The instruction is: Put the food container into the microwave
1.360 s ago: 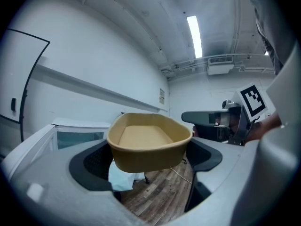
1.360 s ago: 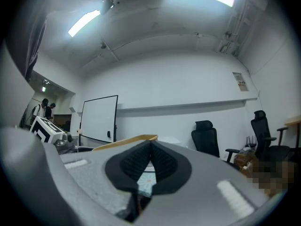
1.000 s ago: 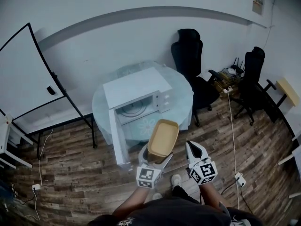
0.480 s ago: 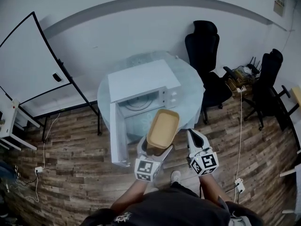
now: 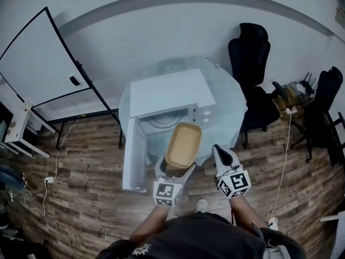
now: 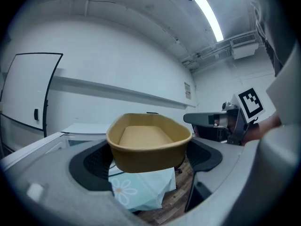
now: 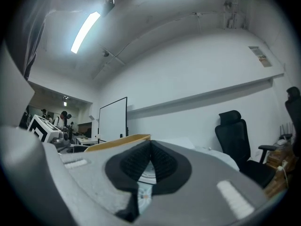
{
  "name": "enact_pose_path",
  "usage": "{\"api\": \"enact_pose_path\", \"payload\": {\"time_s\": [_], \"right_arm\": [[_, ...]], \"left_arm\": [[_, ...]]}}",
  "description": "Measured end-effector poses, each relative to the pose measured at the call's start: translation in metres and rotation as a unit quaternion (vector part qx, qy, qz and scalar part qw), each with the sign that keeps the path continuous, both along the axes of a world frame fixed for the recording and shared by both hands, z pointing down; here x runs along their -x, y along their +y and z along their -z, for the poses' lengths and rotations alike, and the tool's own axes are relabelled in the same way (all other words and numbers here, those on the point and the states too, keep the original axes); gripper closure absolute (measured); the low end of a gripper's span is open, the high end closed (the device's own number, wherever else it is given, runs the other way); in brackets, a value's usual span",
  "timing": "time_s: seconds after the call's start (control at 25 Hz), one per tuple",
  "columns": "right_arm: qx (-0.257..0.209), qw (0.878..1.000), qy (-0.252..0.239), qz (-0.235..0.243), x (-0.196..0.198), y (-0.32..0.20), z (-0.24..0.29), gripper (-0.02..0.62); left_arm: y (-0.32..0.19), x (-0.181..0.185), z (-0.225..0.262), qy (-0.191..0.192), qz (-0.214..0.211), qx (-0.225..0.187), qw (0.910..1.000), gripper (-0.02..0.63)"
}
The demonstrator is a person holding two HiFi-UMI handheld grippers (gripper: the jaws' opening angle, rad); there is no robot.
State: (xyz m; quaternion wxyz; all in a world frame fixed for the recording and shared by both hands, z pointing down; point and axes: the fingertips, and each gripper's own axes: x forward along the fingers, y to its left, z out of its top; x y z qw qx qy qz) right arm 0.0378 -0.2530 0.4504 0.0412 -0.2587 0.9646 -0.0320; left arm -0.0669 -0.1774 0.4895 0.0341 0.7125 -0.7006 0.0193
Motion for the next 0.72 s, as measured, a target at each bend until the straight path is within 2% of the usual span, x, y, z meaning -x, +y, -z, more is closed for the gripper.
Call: {"api": "enact_pose_path", "payload": {"time_s": [0.32, 0.52, 0.72], "right_arm": [[0.012, 0.999, 0.001, 0.048, 0.009, -0.034, -0.011, 0.595], [0.018, 0.996, 0.007, 0.083, 0.019, -0.043, -0.024, 0.594], [0.024, 0.994, 0.007, 0.106, 0.037, -0.051, -0.031, 0.594]], "left_arm": [[-0.015, 0.011, -0.012, -0.007, 0.065, 0.016, 0.9977, 0.109], [-0.022, 0.021, -0.023, -0.026, 0.087, 0.028, 0.9955, 0.109], [-0.023, 0.034, -0.036, -0.017, 0.112, 0.041, 0.9927, 0.109]]}}
